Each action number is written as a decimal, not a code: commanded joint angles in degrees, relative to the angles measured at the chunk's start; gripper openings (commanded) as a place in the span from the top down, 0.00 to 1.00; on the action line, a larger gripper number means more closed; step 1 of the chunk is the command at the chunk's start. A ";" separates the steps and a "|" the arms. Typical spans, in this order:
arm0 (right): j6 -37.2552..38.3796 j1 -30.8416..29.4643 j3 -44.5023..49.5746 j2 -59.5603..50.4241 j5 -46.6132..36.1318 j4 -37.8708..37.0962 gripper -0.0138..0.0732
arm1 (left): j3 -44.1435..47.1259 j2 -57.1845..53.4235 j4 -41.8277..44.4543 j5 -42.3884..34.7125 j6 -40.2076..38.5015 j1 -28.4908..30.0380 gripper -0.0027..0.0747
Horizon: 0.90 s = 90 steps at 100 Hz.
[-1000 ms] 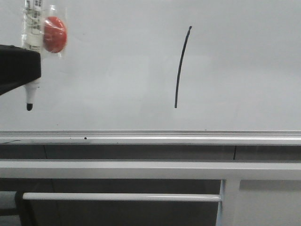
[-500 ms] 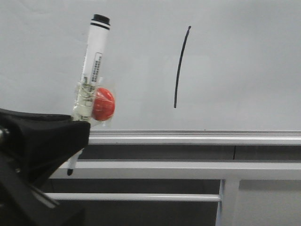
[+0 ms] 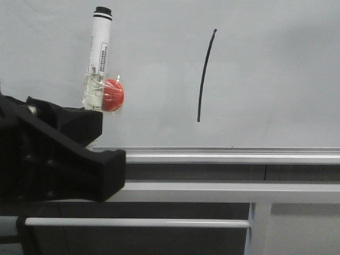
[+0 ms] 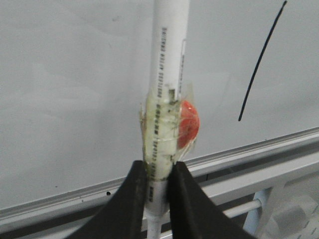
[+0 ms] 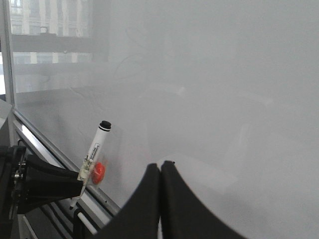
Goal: Write number 1 on whiteboard
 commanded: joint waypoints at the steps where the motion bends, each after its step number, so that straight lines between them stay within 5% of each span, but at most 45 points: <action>1: -0.65 -0.41 -1.53 0.35 -3.92 0.05 0.91 | -1.11 -0.98 4.73 -13.60 -0.95 1.37 0.99; 90: -0.65 -0.41 -1.53 0.35 -5.24 0.05 0.91 | -1.18 -0.98 11.06 -8.70 -7.00 12.17 0.99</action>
